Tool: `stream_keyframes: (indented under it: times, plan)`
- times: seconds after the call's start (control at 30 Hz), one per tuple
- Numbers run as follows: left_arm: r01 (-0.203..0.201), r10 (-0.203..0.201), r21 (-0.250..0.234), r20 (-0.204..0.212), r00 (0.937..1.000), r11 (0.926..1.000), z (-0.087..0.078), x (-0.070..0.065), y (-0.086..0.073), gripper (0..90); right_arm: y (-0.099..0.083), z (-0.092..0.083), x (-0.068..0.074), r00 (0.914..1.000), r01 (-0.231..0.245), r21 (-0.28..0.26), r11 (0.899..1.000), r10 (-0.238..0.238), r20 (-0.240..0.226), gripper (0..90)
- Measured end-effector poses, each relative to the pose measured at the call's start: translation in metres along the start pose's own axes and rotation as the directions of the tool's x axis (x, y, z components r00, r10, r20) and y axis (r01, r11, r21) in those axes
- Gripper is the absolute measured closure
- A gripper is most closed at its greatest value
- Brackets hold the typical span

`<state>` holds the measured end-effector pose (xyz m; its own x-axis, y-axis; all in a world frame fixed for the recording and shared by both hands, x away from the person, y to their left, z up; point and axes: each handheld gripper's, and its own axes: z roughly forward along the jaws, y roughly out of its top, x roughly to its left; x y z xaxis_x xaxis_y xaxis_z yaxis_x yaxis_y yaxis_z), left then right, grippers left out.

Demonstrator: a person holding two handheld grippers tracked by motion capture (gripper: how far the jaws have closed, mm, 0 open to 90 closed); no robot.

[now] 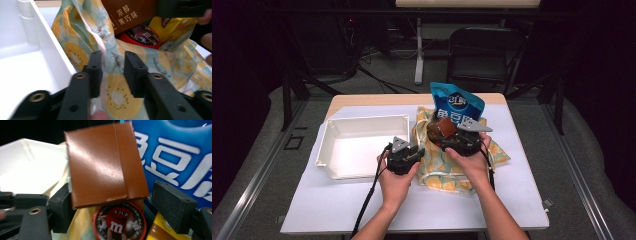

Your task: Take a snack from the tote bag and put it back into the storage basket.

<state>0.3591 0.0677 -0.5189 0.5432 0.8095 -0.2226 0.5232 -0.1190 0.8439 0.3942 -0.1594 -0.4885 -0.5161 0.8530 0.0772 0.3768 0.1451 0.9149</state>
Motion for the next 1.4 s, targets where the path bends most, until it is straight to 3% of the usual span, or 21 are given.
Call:
stream_keyframes:
  times: [0.1, 0.17, 0.23, 0.3, 0.47, 0.93, 1.03, 1.23, 1.4]
  plan:
    - [-0.009, 0.009, 0.009, -0.008, 0.9999, 0.9999, 0.002, -0.002, 0.002, 61.8, -0.001, 0.007, 0.003, 0.9987, 0.040, -0.008, 0.999, -0.039, 0.033, 24.8]
    - [-0.014, 0.015, 0.018, -0.012, 0.9998, 0.9997, 0.004, -0.004, 0.003, 68.0, 0.001, 0.009, 0.005, 0.9988, 0.038, -0.013, 0.999, -0.037, 0.033, 27.2]
    - [-0.032, 0.033, 0.040, -0.029, 0.9990, 0.9987, 0.006, -0.005, 0.004, 79.2, 0.002, 0.012, 0.008, 0.9985, 0.048, -0.022, 0.999, -0.047, 0.028, 39.0]
    - [-0.027, 0.028, 0.054, -0.027, 0.9992, 0.9982, 0.008, -0.004, 0.003, 88.4, 0.003, 0.012, 0.009, 0.9987, 0.047, -0.028, 0.998, -0.047, 0.019, 41.7]
    - [-0.039, 0.042, 0.077, -0.041, 0.9983, 0.9963, 0.010, -0.004, 0.001, 90.0, 0.006, 0.005, 0.009, 0.9985, 0.053, -0.040, 0.998, -0.053, 0.013, 42.8]
    - [-0.039, 0.042, 0.066, -0.046, 0.9980, 0.9971, 0.007, -0.002, -0.001, 90.0, 0.030, -0.057, -0.001, 0.9969, 0.062, -0.122, 0.991, -0.067, -0.041, 43.1]
    - [-0.046, 0.049, 0.069, -0.047, 0.9977, 0.9966, 0.009, -0.005, -0.002, 90.0, 0.032, -0.072, -0.003, 0.9980, 0.033, -0.143, 0.989, -0.041, -0.049, 43.1]
    - [-0.066, 0.070, 0.080, -0.048, 0.9964, 0.9946, 0.013, -0.011, -0.008, 90.0, 0.032, -0.093, -0.007, 0.9950, 0.012, -0.155, 0.988, -0.027, -0.096, 43.2]
    - [-0.076, 0.079, 0.080, -0.039, 0.9961, 0.9939, 0.012, -0.011, -0.011, 89.5, 0.031, -0.108, -0.004, 0.9905, 0.025, -0.119, 0.993, -0.041, -0.131, 43.2]
